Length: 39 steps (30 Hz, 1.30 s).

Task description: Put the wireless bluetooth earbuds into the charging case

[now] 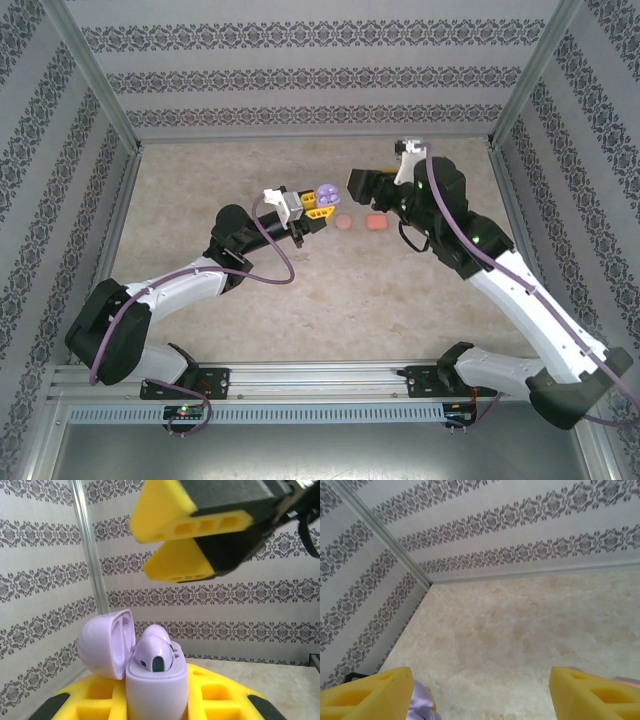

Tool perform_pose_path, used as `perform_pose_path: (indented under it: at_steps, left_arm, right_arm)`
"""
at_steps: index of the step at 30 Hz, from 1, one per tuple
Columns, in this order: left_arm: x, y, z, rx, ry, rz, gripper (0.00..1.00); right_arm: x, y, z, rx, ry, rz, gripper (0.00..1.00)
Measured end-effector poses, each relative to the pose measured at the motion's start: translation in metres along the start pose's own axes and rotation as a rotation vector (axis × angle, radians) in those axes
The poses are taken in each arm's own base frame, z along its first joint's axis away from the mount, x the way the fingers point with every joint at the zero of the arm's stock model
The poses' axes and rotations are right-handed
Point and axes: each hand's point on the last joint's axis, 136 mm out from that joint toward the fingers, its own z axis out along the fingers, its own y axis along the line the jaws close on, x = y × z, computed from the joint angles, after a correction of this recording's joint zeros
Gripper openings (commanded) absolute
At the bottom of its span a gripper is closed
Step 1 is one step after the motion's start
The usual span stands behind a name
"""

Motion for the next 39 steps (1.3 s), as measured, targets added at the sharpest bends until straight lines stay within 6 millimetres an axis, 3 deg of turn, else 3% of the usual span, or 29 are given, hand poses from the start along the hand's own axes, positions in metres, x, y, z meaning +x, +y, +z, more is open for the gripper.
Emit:
perform_pose_path:
  at_steps: [10,13,17,21,28,39]
  left_arm:
    - [0.015,-0.008,-0.003,0.033,0.038,-0.026,0.0]
    - [0.016,-0.011,-0.003,0.048,0.039,-0.028,0.0]
    - [0.019,-0.012,-0.003,0.056,0.045,-0.033,0.0]
    - [0.023,-0.012,-0.002,0.061,0.052,-0.04,0.0]
    - [0.033,-0.012,-0.001,0.065,0.072,-0.055,0.0]
    - [0.045,-0.013,0.001,0.073,0.094,-0.074,0.0]
  right_arm:
    - [0.002,0.01,0.037,-0.014,0.213,0.026,0.69]
    - [0.012,0.012,0.051,-0.018,0.281,0.03,0.6]
    - [0.032,0.009,0.07,-0.015,0.376,0.041,0.38]
    - [0.052,0.003,0.083,-0.004,0.452,0.054,0.3]
    - [0.059,0.005,0.08,-0.015,0.48,0.056,0.23]
    - [0.072,0.006,0.055,-0.04,0.482,0.053,0.18]
